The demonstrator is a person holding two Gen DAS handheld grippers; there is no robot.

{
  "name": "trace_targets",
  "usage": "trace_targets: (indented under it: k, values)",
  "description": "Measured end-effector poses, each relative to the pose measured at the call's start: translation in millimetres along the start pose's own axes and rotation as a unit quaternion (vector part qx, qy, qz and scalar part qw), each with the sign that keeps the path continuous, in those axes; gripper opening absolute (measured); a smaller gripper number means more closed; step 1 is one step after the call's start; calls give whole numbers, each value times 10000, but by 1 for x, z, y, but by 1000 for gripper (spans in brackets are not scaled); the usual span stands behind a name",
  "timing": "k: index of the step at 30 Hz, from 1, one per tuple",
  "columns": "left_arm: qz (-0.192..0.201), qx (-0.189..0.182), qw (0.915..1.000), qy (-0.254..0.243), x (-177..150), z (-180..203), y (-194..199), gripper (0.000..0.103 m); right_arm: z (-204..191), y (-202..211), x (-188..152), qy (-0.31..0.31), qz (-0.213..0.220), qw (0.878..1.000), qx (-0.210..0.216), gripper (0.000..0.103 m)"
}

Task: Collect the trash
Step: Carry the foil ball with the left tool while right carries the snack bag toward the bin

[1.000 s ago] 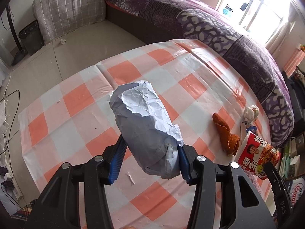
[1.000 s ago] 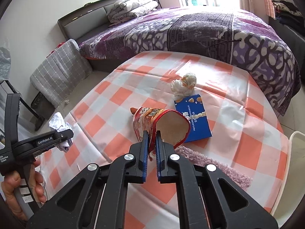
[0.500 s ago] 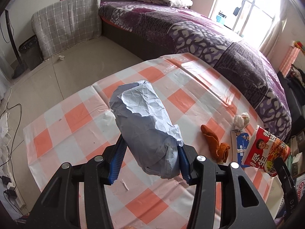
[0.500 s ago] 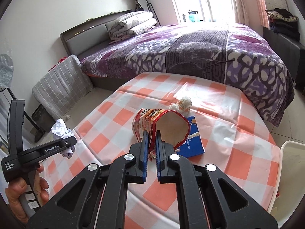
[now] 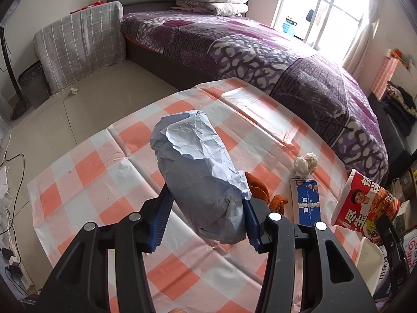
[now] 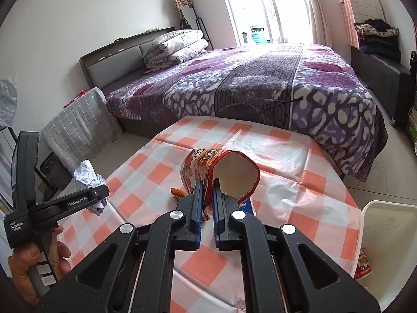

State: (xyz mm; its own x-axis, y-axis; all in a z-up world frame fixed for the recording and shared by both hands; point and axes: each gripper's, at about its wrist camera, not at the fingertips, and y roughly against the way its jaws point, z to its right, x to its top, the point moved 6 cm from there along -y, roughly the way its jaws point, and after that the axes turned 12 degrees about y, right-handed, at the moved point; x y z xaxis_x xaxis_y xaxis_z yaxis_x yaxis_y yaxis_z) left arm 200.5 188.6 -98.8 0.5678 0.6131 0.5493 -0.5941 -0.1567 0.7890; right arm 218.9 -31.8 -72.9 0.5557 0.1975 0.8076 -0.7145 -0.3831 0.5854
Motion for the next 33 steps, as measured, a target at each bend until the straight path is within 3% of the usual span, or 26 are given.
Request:
trace_targets:
  k: [16,33]
  values:
    - [-19,-330,9983,-485,-27,68,13,50,56,36,0,-388,206,9983,-375,6]
    - [-118,-732,9909,-1121,-73,146,27,50,132,89,-13,-1019,385,9891,-994,6]
